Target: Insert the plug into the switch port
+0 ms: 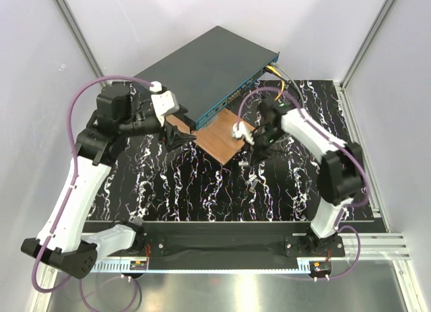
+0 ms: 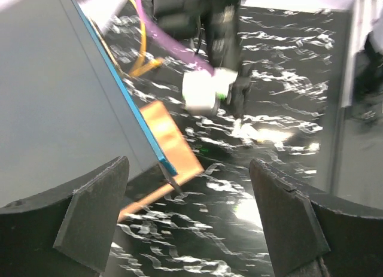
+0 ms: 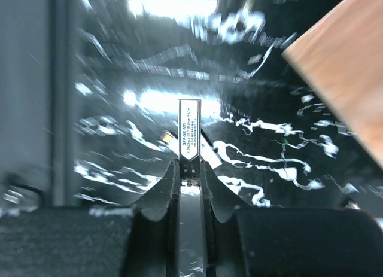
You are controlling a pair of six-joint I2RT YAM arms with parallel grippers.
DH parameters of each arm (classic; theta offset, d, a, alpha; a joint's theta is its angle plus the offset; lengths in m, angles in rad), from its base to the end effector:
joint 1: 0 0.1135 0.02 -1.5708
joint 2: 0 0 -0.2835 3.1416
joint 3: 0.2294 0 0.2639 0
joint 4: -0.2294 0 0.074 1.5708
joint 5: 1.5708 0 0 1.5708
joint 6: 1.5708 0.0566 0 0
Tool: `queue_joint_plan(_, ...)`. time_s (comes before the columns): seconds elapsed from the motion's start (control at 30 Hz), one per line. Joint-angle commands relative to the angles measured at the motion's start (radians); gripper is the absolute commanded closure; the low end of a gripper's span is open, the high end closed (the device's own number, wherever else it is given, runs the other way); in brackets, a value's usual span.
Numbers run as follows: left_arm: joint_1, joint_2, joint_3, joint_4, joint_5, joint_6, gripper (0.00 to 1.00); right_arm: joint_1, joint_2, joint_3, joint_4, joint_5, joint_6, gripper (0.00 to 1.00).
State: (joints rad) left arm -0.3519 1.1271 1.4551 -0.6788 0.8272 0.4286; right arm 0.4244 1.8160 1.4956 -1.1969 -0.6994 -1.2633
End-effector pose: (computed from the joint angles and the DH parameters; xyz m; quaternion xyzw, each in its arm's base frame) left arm 0.1994 -0.1176 0.4706 0.4985 0.6065 -0.3091 0.5368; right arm 0.3111 0.1806 0.2474 -0.7078 0.6173 0.3026 0.1624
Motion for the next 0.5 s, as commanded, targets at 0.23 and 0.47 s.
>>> queue_joint_plan(0.23,-0.347,-0.07,0.01,-0.189,-0.147,0.604,0.13,-0.047,-0.144,0.187,-0.375,-0.523,0.212,1.0)
queue_joint_plan(0.47,-0.542,0.025,-0.019,-0.193,-0.283,0.785,0.18,-0.047,-0.17,0.126,-0.431,-0.689,0.239,1.0)
